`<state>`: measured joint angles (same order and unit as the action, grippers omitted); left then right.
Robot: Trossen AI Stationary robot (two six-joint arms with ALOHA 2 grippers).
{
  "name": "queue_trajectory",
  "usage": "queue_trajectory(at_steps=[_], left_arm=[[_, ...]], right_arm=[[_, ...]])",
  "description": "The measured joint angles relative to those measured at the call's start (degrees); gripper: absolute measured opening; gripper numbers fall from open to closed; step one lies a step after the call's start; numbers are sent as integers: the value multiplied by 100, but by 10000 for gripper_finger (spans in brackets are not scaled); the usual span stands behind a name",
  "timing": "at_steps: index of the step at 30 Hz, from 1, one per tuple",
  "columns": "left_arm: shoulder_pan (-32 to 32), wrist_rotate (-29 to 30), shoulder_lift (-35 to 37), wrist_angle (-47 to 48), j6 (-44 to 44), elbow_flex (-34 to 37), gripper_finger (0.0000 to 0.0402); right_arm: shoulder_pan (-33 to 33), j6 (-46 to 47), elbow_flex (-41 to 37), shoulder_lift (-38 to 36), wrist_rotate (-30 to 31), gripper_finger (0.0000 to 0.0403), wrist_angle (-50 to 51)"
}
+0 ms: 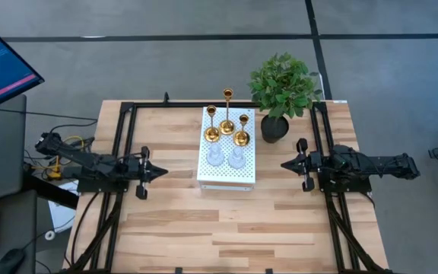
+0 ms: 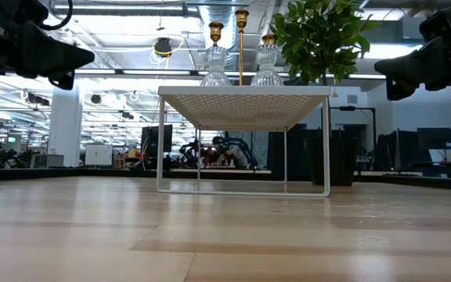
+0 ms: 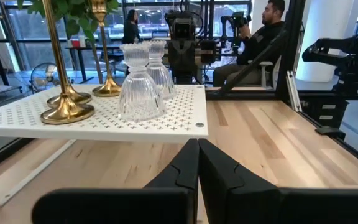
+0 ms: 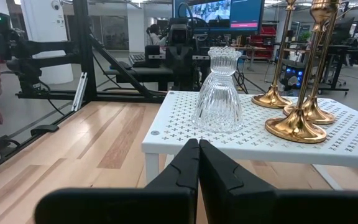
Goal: Pick & Place candle stick holders
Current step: Return to Home Position
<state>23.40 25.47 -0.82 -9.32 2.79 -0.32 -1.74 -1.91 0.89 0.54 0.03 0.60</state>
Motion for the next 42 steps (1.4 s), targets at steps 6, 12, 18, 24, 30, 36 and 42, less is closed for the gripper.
queue_trajectory(at_steps=[6,12,18,24,30,36,42], left_arm=[[-1,-1,-23,28,-2,0,8],[0,-3,-275,27,-3,0,8],[-2,-4,-663,26,-4,0,8],[-2,-5,-1052,20,-5,0,8],[0,-7,-1405,-20,-7,0,8],[0,-7,-1698,-20,-7,-1,8],[0,-7,-1916,-20,-7,-2,8]], right_arm=[[2,0,0,0,-1,0,1],[2,0,0,0,0,0,0],[2,0,0,0,0,0,0],[0,0,0,0,0,0,0],[0,0,0,0,-1,0,0],[1,0,0,0,0,0,0],[2,0,0,0,0,0,0]])
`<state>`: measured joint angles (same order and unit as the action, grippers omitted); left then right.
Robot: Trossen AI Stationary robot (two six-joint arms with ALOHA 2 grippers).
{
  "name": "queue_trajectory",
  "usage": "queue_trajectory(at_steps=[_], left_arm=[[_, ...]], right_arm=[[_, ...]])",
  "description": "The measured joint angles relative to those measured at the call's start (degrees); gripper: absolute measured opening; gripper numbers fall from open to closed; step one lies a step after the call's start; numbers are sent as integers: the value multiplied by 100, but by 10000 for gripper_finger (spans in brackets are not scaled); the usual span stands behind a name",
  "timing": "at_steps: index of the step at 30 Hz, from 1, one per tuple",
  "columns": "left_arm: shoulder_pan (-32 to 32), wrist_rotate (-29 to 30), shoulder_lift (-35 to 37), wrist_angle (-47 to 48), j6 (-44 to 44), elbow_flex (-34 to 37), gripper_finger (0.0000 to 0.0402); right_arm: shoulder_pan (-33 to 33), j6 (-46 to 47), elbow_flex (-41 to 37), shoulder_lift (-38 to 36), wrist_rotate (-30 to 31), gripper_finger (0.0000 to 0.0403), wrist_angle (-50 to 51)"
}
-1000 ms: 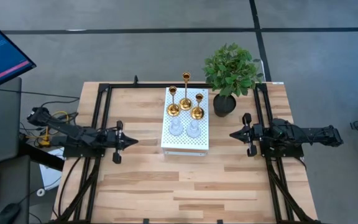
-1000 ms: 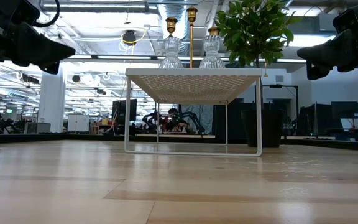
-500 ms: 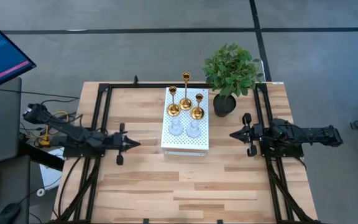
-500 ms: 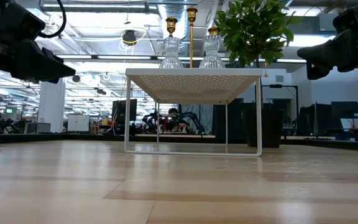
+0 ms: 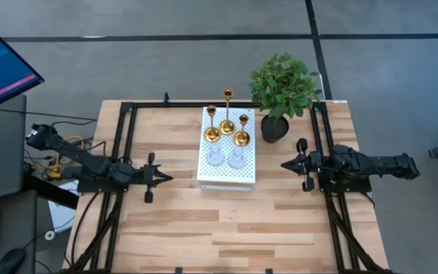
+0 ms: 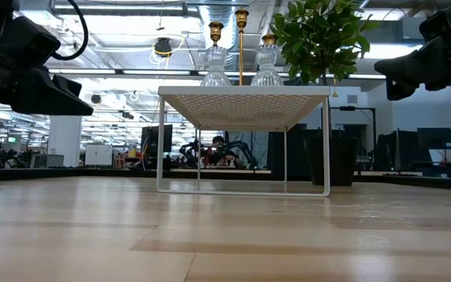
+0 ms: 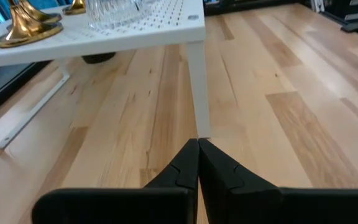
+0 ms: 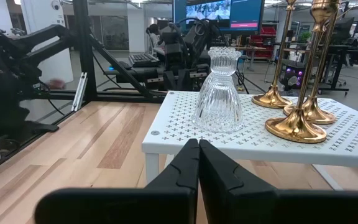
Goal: Pick & Place candle stick holders
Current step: Return to Home Position
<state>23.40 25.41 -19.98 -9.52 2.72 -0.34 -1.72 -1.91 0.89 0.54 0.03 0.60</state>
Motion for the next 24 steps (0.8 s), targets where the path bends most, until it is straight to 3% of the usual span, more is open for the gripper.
queue_trajectory(at_steps=[17,24], left_arm=[[-1,-2,-88,-1,0,0,8],[0,-7,1279,-4,-2,-2,8]], right_arm=[[-2,0,0,0,0,0,0],[-1,1,0,-1,-1,0,0]])
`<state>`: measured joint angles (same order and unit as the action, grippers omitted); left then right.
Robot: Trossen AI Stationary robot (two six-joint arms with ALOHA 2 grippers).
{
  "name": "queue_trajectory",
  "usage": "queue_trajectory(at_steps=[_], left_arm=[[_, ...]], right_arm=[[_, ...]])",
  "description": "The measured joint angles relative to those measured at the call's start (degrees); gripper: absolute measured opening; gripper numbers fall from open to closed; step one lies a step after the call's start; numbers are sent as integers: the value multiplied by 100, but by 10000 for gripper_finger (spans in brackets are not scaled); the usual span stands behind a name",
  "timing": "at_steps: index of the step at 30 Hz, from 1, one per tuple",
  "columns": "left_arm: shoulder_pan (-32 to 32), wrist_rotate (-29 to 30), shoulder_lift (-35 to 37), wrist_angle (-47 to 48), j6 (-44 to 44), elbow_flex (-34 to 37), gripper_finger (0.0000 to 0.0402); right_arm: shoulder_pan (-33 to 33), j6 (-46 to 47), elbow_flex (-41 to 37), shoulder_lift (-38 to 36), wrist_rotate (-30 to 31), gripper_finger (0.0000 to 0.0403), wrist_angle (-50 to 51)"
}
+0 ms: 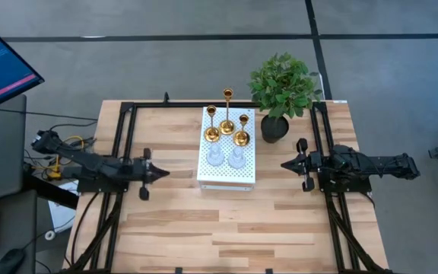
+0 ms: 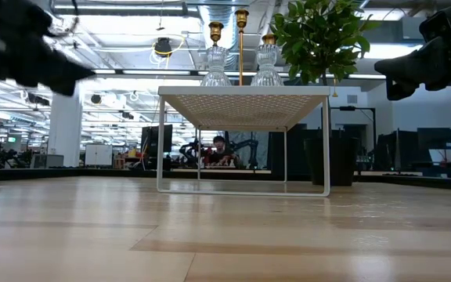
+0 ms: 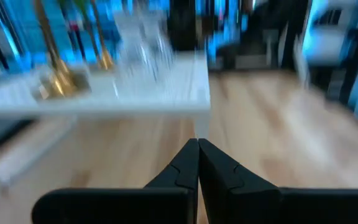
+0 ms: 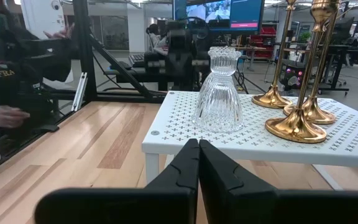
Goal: Pick & Place candle stick holders
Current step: Return to Home Position
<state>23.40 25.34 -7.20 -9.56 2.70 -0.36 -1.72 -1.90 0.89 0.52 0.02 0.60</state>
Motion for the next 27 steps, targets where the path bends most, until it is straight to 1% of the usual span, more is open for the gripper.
queue_trajectory(at_steps=[3,4,7,14,24,25,27], left_arm=[[0,9,661,-40,-2,-8,8],[0,13,731,-53,-2,-7,8],[-16,37,714,-412,-2,-7,8],[-132,-14,714,-565,1,0,8],[-955,-13,719,-640,75,0,8],[-1038,-14,718,-660,-74,0,8],[-1189,-31,719,-730,-739,0,8]], right_arm=[[0,-1,0,1,-1,0,0],[-1,1,0,1,1,0,0],[-1,0,0,-1,0,0,0],[-1,-1,0,-7,-1,0,-9],[-1,-1,-2,-7,-1,0,-13],[-1,-1,-2,-7,-1,0,-13],[-1,-1,-2,-7,-1,0,-14]])
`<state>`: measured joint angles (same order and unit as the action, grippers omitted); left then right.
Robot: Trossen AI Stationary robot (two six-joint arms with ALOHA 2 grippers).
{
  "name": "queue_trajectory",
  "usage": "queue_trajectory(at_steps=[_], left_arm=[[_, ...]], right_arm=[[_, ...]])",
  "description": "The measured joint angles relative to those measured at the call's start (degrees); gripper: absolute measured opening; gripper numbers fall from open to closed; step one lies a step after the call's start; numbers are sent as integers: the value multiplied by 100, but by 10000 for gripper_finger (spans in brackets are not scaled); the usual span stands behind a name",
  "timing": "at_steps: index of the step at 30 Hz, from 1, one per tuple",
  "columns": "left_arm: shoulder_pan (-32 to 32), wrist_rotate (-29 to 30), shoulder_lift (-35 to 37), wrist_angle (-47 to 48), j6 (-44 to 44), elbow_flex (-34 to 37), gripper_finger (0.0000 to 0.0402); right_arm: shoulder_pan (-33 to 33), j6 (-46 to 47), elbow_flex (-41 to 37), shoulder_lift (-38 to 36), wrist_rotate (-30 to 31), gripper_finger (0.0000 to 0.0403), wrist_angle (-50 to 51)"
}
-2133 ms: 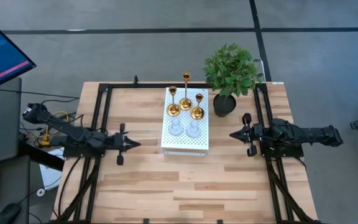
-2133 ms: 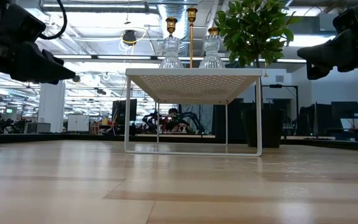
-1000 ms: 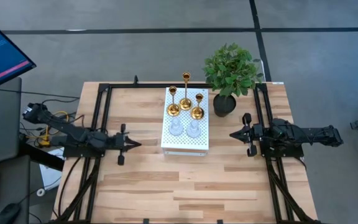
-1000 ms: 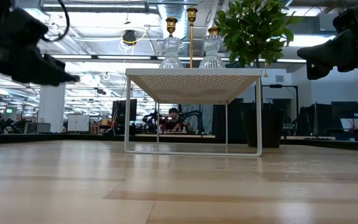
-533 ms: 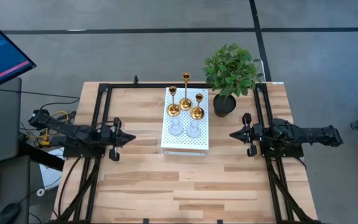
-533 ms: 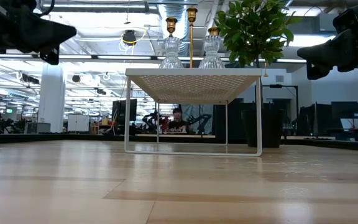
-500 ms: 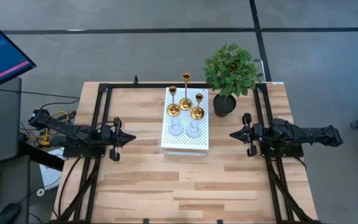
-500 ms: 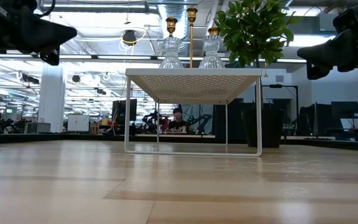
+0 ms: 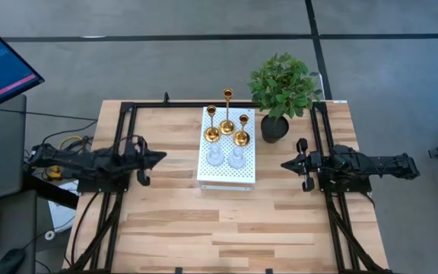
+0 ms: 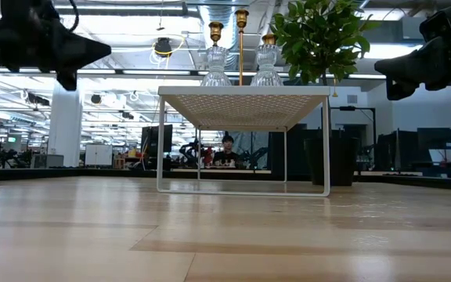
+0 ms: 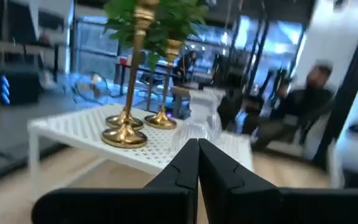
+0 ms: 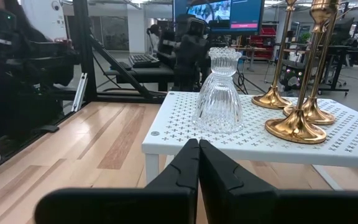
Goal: Pick & Place candle stick holders
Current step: Return to Home Position
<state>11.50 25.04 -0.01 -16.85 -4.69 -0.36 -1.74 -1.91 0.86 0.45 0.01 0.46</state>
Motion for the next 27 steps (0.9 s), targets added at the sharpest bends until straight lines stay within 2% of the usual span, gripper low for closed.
queue_trajectory(at_steps=[1,3,6,8,9,18,27], left_arm=[[-65,-108,0,-3,-331,0,8],[-159,-848,1,107,-583,0,8],[-253,-2482,-4,404,-340,0,8],[-297,-3138,0,557,-165,0,8],[-319,-3251,0,632,-156,0,8],[-612,-2940,-2,1525,-172,0,8],[-618,-2806,0,1555,22,0,8]], right_arm=[[0,0,0,0,0,0,-2],[0,0,0,0,0,0,-2],[0,1,0,0,0,0,-3],[2,0,0,0,0,0,-4],[2,0,0,0,0,0,-4],[2,0,0,0,0,0,-4],[2,0,0,2,0,0,-5]])
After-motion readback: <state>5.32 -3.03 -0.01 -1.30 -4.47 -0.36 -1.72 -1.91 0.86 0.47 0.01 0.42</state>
